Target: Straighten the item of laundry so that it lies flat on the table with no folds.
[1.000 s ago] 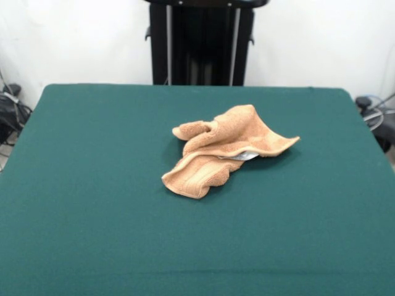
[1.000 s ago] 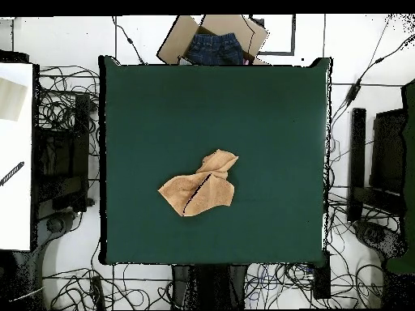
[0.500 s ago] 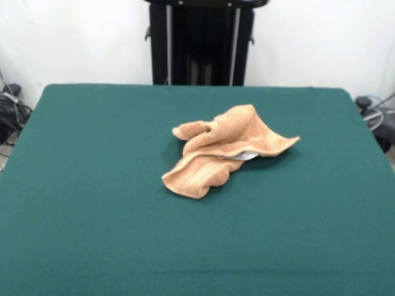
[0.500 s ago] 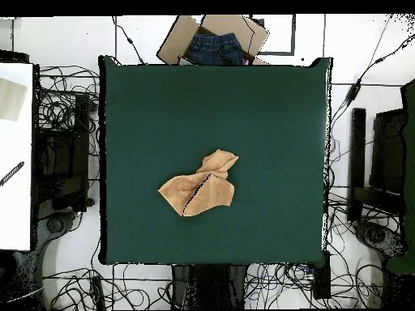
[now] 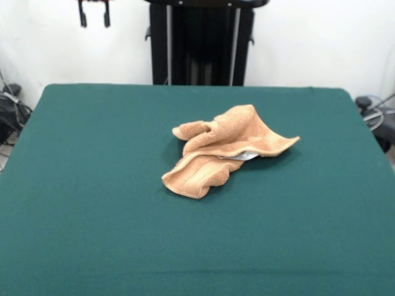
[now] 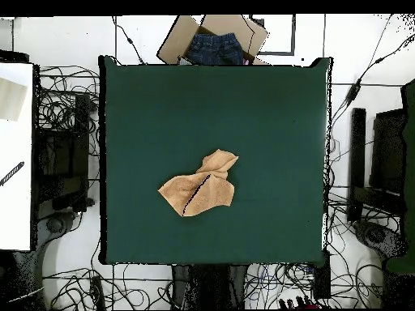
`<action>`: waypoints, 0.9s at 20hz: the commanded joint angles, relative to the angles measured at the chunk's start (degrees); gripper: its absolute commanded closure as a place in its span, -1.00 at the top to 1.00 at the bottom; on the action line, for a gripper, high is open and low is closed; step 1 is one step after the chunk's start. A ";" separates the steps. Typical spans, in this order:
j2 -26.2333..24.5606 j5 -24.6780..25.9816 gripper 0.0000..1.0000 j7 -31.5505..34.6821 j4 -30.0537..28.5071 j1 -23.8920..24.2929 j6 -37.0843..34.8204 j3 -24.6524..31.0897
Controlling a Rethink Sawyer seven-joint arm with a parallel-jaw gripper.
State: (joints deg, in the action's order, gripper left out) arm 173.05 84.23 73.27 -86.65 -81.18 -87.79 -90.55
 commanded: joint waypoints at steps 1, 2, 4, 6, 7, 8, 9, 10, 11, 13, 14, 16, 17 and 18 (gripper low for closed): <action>7.50 10.16 1.00 18.99 10.70 -5.76 3.50 -7.91; 8.42 11.01 1.00 18.35 11.55 -6.03 4.89 -8.50; 9.93 12.02 1.00 16.94 12.99 -6.22 6.80 -9.38; 11.09 12.69 1.00 15.59 13.95 -5.99 8.43 -9.95; 11.56 13.09 1.00 15.10 14.34 -5.91 9.03 -10.13; 11.98 13.31 1.00 14.98 14.59 -5.83 9.17 -10.11; 12.39 13.53 1.00 14.87 14.85 -5.75 9.32 -10.09; 12.65 13.56 1.00 15.22 14.87 -5.79 8.93 -9.86; 12.75 13.55 1.00 15.74 14.66 -5.82 8.44 -9.50; 12.64 13.19 1.00 17.14 14.48 -6.58 6.37 -8.50; 12.57 12.73 1.00 17.70 14.44 -6.84 5.24 -7.92; 11.10 11.28 1.00 19.23 13.69 -7.51 1.72 -6.48; 10.05 10.33 1.00 20.18 13.13 -7.82 -0.43 -5.67; 8.63 9.11 1.00 21.47 12.56 -8.46 -3.04 -4.54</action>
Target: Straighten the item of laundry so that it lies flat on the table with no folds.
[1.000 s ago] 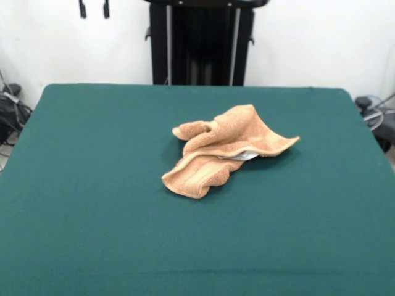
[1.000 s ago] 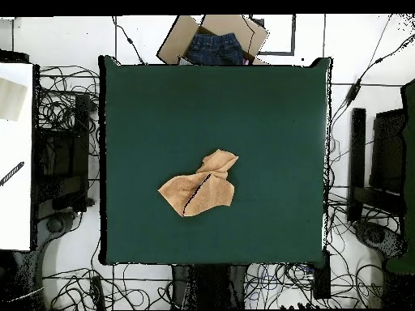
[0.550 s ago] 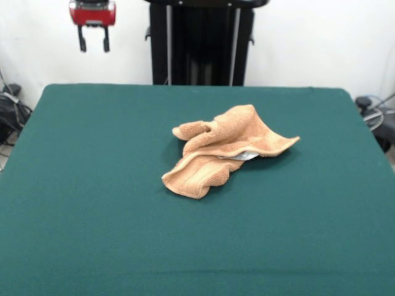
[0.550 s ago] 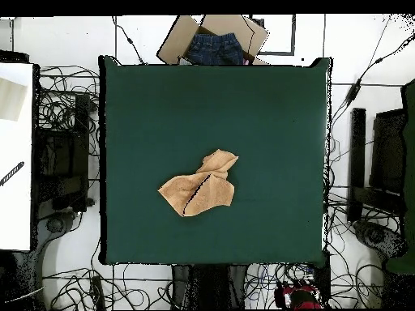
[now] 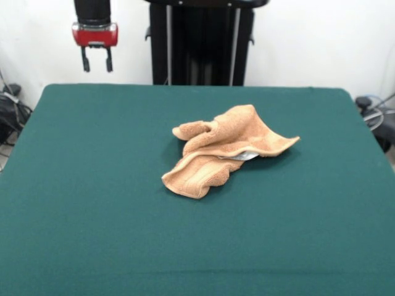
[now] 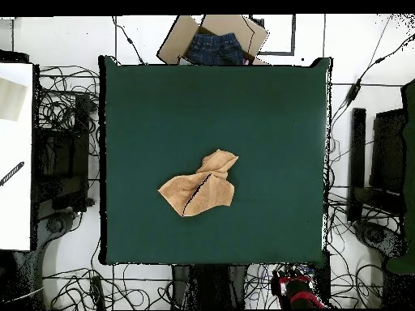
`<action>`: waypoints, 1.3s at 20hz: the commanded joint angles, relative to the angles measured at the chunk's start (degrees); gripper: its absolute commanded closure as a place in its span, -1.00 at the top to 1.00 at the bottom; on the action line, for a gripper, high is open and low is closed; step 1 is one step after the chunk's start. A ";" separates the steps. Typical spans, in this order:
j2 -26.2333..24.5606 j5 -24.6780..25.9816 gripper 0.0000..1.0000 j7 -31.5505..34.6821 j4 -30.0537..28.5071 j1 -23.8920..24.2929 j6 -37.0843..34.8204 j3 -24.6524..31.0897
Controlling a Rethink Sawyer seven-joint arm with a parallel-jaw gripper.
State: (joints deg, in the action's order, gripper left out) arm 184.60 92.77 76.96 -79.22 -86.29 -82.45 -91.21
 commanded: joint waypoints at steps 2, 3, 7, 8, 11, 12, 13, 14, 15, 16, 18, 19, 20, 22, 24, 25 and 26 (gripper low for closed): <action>-5.05 -1.54 1.00 21.13 4.84 -5.58 -13.03 -1.33; -5.77 -2.06 1.00 22.76 4.95 -6.81 -14.67 -0.29; -8.18 -3.91 1.00 27.44 6.17 -11.13 -19.66 2.81; -8.59 -4.24 1.00 27.98 6.49 -11.91 -20.51 3.36; -9.28 -4.73 1.00 28.62 8.53 -14.33 -21.24 4.42; -9.54 -5.10 1.00 28.34 9.30 -14.88 -21.52 4.49; -9.74 -5.29 1.00 27.86 10.51 -15.75 -21.71 4.54; -10.23 -5.21 1.00 27.18 11.62 -16.73 -22.13 4.38; -10.68 -5.16 1.00 26.89 12.67 -17.80 -22.72 4.18; -10.85 -5.17 1.00 26.83 13.74 -18.94 -23.13 4.01; -10.95 -5.32 1.00 26.78 16.01 -21.43 -23.67 3.56; -10.82 -5.19 1.00 26.68 17.26 -22.83 -23.50 3.38; -10.59 -5.11 1.00 26.92 18.48 -24.18 -23.29 3.17; -10.19 -4.59 1.00 27.11 21.22 -26.71 -22.31 2.80; -10.08 -4.11 1.00 26.43 24.25 -28.86 -22.04 2.27; -10.15 -4.13 1.00 25.77 25.94 -29.91 -22.37 1.91; -10.32 -4.05 1.00 25.12 27.61 -31.00 -22.83 1.50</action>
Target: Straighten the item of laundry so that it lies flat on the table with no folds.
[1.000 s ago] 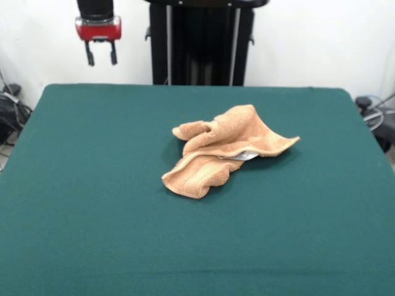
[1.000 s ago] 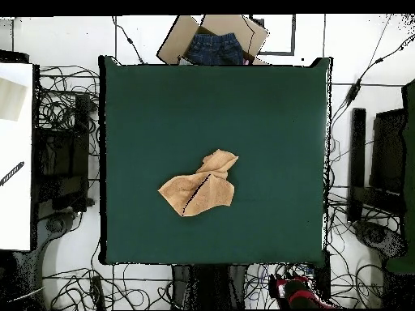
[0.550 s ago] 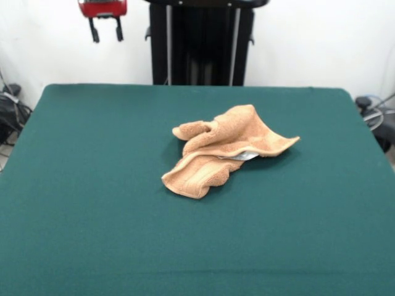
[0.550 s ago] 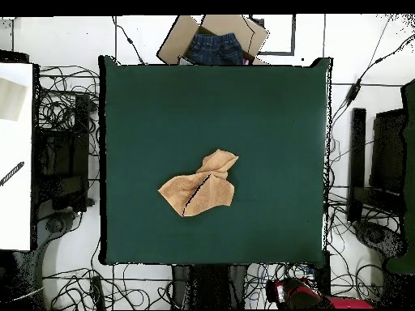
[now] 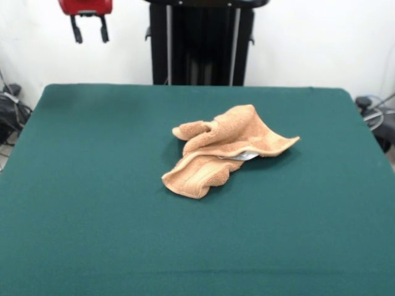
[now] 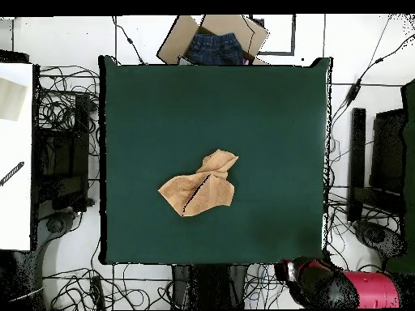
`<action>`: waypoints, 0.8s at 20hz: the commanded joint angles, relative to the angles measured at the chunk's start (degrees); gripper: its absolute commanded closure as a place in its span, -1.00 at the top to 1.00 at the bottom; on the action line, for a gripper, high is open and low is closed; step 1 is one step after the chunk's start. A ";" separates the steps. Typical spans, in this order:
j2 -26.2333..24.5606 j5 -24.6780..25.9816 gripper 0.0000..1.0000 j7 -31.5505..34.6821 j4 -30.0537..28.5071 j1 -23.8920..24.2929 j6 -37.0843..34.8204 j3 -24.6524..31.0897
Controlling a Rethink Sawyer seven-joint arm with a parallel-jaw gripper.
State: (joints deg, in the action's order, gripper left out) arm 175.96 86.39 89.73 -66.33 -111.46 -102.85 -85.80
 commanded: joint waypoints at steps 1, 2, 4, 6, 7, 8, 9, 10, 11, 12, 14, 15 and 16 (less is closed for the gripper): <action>-1.59 2.39 1.00 12.09 16.36 -6.84 -2.61 -4.21; -1.53 2.71 1.00 12.16 17.88 -7.96 -2.97 -4.55; -1.45 3.48 1.00 12.77 20.84 -10.29 -3.67 -5.09; -1.24 4.10 1.00 13.05 24.19 -12.82 -4.14 -5.37; -1.05 4.17 1.00 12.97 26.17 -14.16 -4.60 -5.49; -0.87 4.44 1.00 12.84 28.12 -15.50 -4.88 -5.70; -0.73 4.56 1.00 12.49 29.83 -16.53 -4.93 -5.80; -0.72 4.65 1.00 11.87 31.39 -17.47 -5.26 -6.05; -0.66 4.62 1.00 11.22 32.85 -18.28 -5.34 -6.14; -0.70 4.69 1.00 10.74 34.09 -19.05 -5.46 -6.27; -0.57 4.87 1.00 9.82 36.95 -20.87 -5.72 -6.48; -0.47 5.00 1.00 9.55 38.02 -21.63 -5.81 -6.60; -0.25 5.13 1.00 9.49 38.82 -22.23 -5.63 -6.66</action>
State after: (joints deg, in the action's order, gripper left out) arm 176.08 87.01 89.73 -41.73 -129.38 -104.37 -85.76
